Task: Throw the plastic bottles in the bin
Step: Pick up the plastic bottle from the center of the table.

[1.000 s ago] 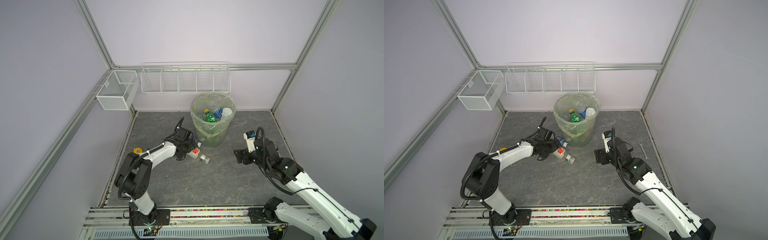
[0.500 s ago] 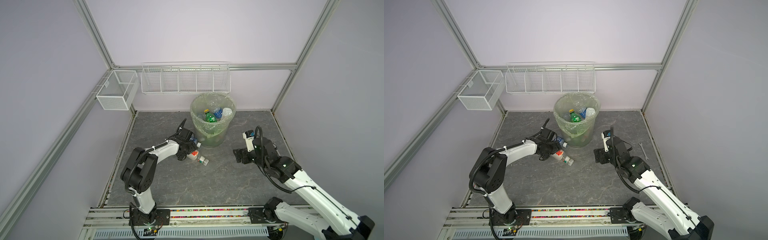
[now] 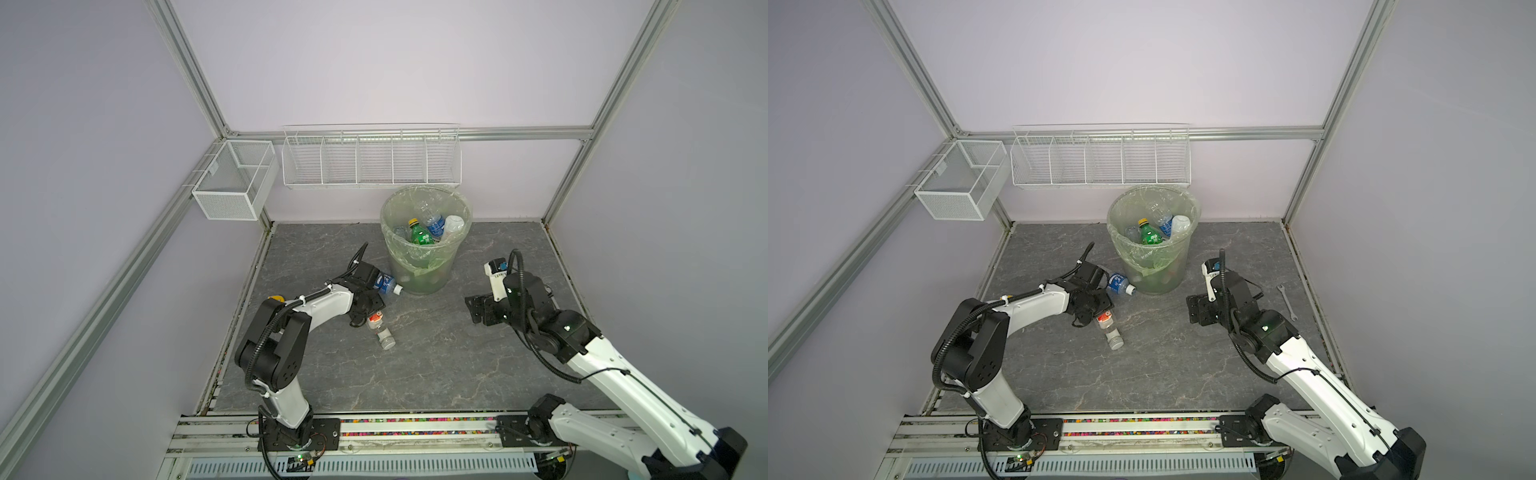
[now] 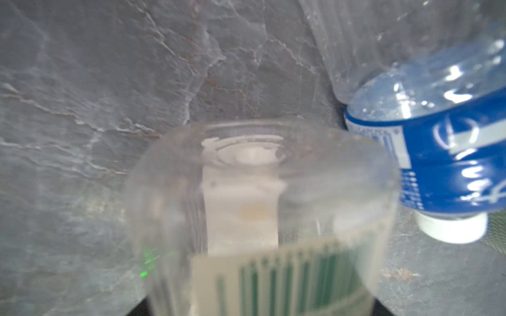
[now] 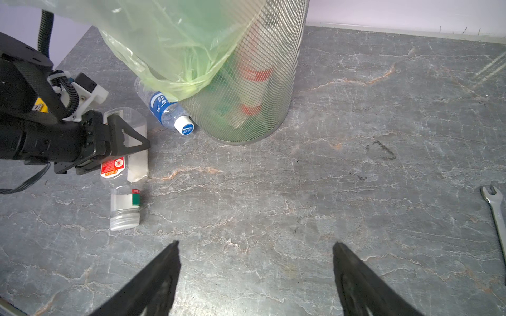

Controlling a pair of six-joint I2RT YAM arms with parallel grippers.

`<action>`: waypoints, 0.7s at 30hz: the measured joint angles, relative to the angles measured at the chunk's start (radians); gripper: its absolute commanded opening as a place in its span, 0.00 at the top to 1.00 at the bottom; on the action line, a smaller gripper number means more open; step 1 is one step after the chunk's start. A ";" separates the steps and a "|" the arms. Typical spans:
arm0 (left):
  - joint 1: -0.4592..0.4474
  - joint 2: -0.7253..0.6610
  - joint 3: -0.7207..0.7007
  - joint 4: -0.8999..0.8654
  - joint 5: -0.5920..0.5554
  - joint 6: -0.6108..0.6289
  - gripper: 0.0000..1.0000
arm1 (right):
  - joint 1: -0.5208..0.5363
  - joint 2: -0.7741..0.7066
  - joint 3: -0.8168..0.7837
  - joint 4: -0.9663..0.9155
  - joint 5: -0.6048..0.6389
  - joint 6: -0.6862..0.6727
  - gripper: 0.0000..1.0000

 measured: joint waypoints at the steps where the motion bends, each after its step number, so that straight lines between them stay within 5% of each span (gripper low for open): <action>1: 0.001 -0.006 -0.004 0.000 0.000 0.002 0.39 | 0.000 0.000 0.000 0.000 0.000 0.002 0.12; 21: 0.045 -0.218 -0.060 0.006 0.014 0.056 0.41 | -0.001 0.015 0.005 0.006 -0.008 0.027 0.12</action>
